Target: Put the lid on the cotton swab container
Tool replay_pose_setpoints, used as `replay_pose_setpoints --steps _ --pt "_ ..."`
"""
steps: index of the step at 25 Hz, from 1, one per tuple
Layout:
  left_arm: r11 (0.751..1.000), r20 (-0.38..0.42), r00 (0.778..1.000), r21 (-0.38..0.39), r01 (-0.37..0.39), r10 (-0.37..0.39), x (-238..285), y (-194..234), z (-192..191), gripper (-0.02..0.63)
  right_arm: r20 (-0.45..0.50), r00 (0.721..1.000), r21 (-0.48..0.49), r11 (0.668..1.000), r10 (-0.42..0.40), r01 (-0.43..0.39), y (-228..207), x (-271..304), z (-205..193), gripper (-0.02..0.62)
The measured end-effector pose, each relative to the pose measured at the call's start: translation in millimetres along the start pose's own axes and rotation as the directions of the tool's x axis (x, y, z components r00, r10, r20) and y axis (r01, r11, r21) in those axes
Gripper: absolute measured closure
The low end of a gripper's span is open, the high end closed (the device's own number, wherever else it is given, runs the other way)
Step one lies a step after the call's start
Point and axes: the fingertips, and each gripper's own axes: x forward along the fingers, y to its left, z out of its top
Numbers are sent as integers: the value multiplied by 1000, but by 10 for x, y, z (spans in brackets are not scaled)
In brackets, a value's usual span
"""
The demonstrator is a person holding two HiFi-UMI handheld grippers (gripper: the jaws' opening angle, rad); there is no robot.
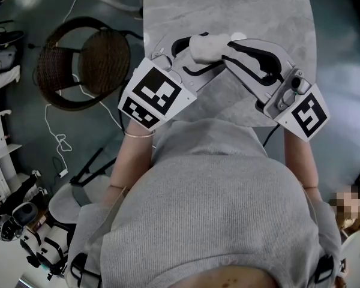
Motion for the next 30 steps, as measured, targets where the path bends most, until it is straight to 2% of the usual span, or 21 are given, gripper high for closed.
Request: replay_pose_setpoints --steps 11,19,26,30 --pt "1000 18 1000 -1 -18 18 21 15 5 341 34 999 52 998 -41 39 -3 -38 20 515" --pt "1000 14 1000 8 -13 13 82 45 -55 341 35 994 56 993 -107 105 -87 -87 -31 586" --pt "1000 25 1000 14 -3 2 123 103 -32 341 23 989 70 987 -146 144 -126 -117 -73 592" --pt "1000 22 1000 18 5 -5 171 127 -58 341 45 989 72 988 -137 134 -111 -179 -111 592"
